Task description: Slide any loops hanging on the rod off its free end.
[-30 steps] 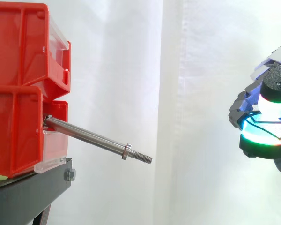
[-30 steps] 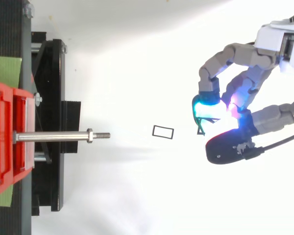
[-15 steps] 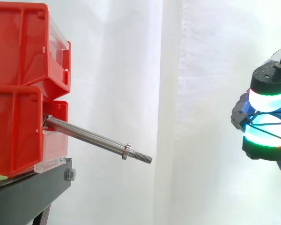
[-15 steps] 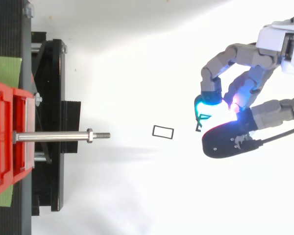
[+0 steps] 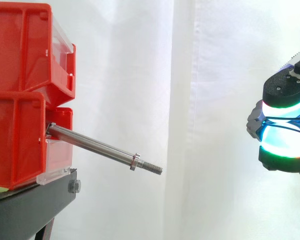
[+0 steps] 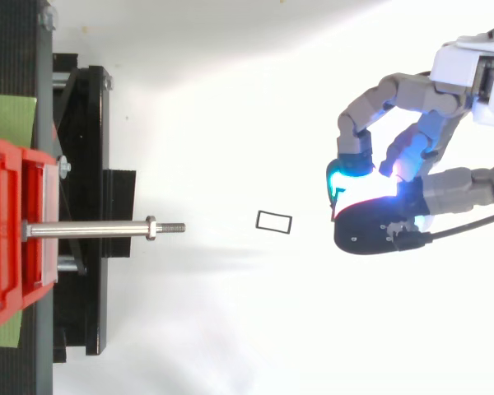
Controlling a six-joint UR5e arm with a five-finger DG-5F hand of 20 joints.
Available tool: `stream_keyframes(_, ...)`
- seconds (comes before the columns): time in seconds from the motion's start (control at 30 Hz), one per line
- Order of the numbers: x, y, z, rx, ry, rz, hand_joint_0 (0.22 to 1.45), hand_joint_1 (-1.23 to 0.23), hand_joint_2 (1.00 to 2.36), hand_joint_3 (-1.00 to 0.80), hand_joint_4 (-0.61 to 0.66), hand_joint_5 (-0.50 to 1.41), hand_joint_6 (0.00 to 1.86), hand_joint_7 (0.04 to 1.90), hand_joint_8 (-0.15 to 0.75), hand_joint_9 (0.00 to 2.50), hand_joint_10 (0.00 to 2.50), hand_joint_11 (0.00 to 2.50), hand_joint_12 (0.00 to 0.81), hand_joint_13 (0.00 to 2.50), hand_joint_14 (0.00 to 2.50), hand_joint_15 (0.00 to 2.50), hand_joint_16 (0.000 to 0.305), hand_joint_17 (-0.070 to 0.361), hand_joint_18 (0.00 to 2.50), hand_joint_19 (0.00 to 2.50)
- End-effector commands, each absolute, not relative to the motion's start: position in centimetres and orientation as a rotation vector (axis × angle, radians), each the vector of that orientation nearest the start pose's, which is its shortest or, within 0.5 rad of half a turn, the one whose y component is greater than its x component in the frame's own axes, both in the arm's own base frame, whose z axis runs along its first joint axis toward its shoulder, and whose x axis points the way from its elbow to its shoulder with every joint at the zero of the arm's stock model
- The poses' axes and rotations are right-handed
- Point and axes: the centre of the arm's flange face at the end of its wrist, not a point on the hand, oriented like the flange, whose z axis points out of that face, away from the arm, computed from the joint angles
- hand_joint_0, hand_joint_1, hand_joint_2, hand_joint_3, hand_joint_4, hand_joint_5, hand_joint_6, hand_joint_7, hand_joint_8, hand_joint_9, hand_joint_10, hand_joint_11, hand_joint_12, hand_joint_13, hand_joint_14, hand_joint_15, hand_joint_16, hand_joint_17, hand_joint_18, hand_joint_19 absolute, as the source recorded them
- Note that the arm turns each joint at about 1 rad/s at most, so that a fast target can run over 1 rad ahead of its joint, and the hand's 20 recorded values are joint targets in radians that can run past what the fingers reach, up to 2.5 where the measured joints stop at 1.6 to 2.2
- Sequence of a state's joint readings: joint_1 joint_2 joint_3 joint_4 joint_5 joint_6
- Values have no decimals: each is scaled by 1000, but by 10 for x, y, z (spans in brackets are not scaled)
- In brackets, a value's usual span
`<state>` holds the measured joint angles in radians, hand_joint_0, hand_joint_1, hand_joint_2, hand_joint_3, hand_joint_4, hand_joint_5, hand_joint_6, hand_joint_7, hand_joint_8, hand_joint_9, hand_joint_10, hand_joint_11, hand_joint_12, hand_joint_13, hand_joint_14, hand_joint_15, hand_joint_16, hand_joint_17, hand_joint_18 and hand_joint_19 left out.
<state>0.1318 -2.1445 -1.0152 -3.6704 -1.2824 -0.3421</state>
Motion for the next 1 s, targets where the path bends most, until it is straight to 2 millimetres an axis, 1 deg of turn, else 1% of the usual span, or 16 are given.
stream_keyframes(0.0, 668, -74, 377, 1257, 1725, 512, 586, -713, 1012, -98, 110, -125, 922, 929, 325, 1200, 27, 982, 409, 898, 19, 526, 59, 132, 943, 498)
stream_keyframes(0.1, 668, -74, 377, 1257, 1725, 512, 589, -694, 1018, -206, 96, -132, 924, 955, 286, 1170, 29, 1003, 364, 855, 21, 543, 50, 112, 857, 552)
stream_keyframes(0.13, 668, -74, 377, 1257, 1725, 512, 589, -669, 1015, -287, 94, -128, 921, 972, 277, 1175, 31, 1018, 358, 852, 20, 544, 49, 110, 847, 557)
stream_keyframes(0.2, 668, -74, 377, 1258, 1726, 511, 590, -650, 1013, -326, 92, -125, 920, 973, 282, 1195, 29, 1003, 359, 854, 20, 546, 49, 109, 849, 567)
stream_keyframes(0.23, 668, -74, 377, 1257, 1725, 512, 588, -617, 1012, -350, 87, -120, 917, 985, 277, 1206, 30, 1005, 358, 857, 22, 541, 49, 109, 849, 567)
stream_keyframes(0.3, 668, -74, 377, 1257, 1725, 512, 588, -563, 1012, -361, 85, -116, 914, 994, 279, 1210, 29, 1012, 356, 863, 20, 552, 48, 109, 849, 567)
stream_keyframes(0.4, 668, -74, 377, 1258, 1726, 511, 587, -550, 1012, -351, 75, -113, 912, 1011, 278, 1222, 30, 1007, 357, 865, 20, 550, 49, 109, 855, 567)
stream_keyframes(0.57, 668, -74, 377, 1258, 1726, 511, 582, -546, 1014, -320, 71, -112, 911, 989, 280, 1222, 30, 1015, 359, 863, 20, 549, 49, 110, 854, 565)
stream_keyframes(0.77, 668, -74, 377, 1257, 1725, 512, 578, -545, 1010, -381, 85, -111, 906, 990, 279, 1221, 29, 999, 358, 864, 20, 550, 49, 110, 855, 573)
stream_keyframes(0.87, 668, -74, 377, 1257, 1725, 512, 581, -559, 1013, -342, 72, -107, 902, 1001, 280, 1227, 30, 1002, 356, 866, 20, 546, 49, 109, 860, 567)
stream_keyframes(0.93, 668, -73, 377, 1256, 1726, 513, 575, -611, 1019, -218, 54, -102, 902, 1047, 285, 1242, 30, 1013, 358, 878, 22, 549, 49, 109, 879, 572)
stream_keyframes(0.97, 668, -73, 377, 1256, 1727, 512, 576, -659, 1016, -139, 51, -93, 904, 1037, 315, 1279, 29, 996, 389, 924, 18, 527, 56, 126, 956, 518)
